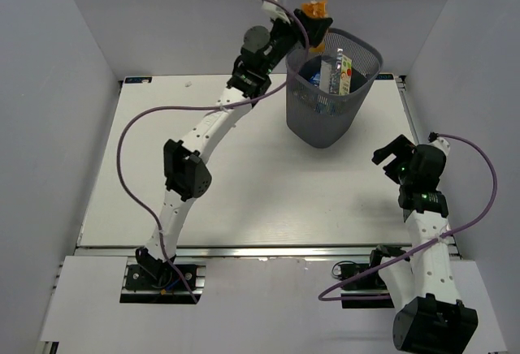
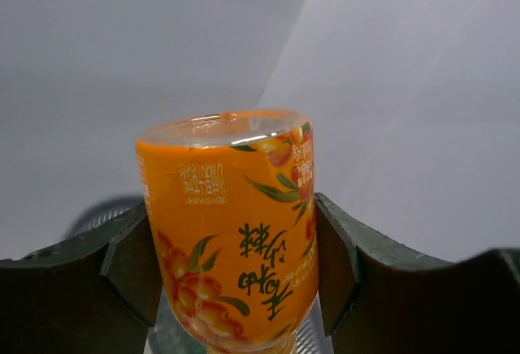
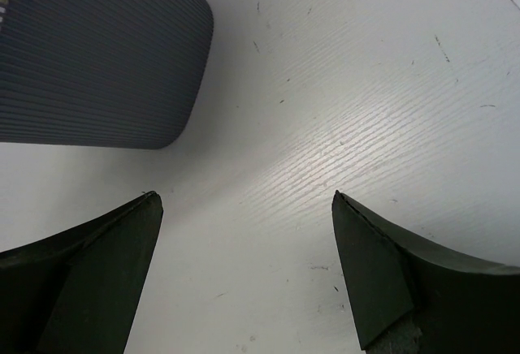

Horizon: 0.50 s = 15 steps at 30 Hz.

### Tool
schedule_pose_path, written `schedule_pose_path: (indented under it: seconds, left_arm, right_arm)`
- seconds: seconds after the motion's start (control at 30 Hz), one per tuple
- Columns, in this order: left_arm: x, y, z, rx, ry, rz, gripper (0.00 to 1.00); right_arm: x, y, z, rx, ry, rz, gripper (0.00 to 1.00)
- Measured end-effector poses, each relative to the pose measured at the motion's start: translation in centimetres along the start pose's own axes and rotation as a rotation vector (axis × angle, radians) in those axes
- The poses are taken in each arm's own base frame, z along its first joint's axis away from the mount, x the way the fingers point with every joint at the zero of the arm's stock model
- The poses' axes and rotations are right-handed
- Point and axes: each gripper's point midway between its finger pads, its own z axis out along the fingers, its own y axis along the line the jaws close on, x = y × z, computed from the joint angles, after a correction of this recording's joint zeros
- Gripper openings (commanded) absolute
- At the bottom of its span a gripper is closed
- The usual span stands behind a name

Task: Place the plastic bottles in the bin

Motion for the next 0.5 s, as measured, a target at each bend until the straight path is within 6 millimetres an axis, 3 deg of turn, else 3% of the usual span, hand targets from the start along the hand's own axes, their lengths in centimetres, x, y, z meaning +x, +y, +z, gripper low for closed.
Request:
schedule_pose_path:
  seconds: [0.03,0.17,0.27,0.37,0.5]
  left_arm:
    - [1.9,0.9,0.2,-0.022,0.017,-0.017,0.95]
    - [9.1,4.8,-0.1,-0.123,0.107,-0.063,0.98]
    - [11.7,6.4,-0.4,-0.161,0.15,-0.07,0.98]
    - [11.0,6.3,-0.3,-0.163,0.131,-0.06,0.98]
    - [7.5,4.9,0.1,-0.146,0.079,-0.028,0.98]
  right_arm:
    - [0.0,0.1,0.0,-0.005,0.001,-0.003,0.89]
    - [0.2,0.5,-0.1,-0.019,0.003,-0.014,0.89]
    - [0.0,0.7,0.0,-0.027,-0.002,-0.022,0.89]
    - [0.0,0.7,0.0,-0.027,-0.002,-0.029,0.89]
    - [0.4,0.9,0.2,-0.041,0.019,-0.033,0.89]
